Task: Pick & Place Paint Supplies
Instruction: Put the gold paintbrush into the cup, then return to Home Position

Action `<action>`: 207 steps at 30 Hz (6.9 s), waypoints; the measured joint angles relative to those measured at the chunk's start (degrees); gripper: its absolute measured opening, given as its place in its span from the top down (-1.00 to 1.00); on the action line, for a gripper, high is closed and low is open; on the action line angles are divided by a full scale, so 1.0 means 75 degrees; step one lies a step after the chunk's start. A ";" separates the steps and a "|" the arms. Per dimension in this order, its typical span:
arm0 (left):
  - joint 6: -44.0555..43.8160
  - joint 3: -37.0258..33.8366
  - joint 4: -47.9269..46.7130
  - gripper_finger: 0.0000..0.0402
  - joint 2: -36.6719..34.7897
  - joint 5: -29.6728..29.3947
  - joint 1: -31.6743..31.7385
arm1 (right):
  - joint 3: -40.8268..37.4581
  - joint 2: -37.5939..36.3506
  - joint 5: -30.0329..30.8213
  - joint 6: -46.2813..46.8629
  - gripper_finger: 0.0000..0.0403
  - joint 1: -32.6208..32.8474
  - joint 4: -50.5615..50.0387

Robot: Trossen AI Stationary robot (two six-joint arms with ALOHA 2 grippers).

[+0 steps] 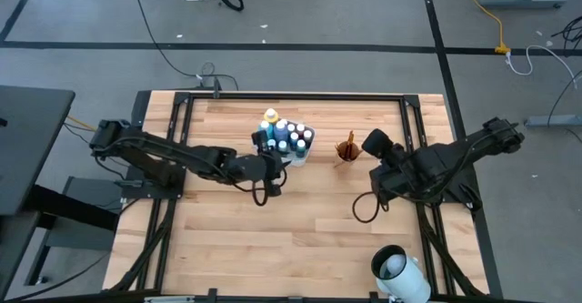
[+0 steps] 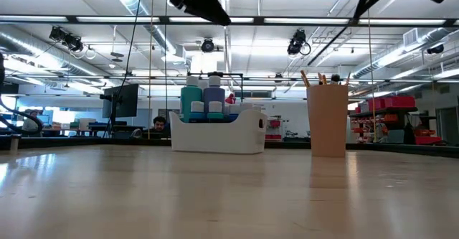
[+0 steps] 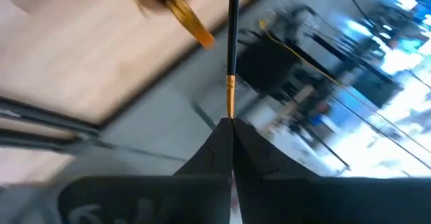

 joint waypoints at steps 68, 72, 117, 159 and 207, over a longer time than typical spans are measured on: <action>-0.0561 0.0024 0.0552 0.42 -0.0804 -0.0565 -0.1285 | -0.2047 -0.0079 -0.3275 0.0040 0.83 -0.0263 1.1176; -0.0178 0.0015 0.0488 0.42 -0.1612 -0.0805 -0.1812 | -0.2052 -0.0209 -0.4164 0.0899 0.84 -0.0241 1.1075; 0.0778 -0.7933 0.4913 0.42 -0.9540 0.0610 -0.0821 | -0.8280 -0.7083 -0.6156 0.3811 0.96 -0.2084 1.3147; 0.0295 -0.7924 0.2247 0.42 -1.1141 0.0761 -0.0823 | -0.8370 -0.9757 -0.6275 0.4297 0.96 -0.2083 1.0578; 0.0348 -0.8437 0.2405 0.42 -1.1135 0.1014 -0.0821 | -0.9920 -0.9751 -0.6351 0.5005 0.96 -0.2080 1.2523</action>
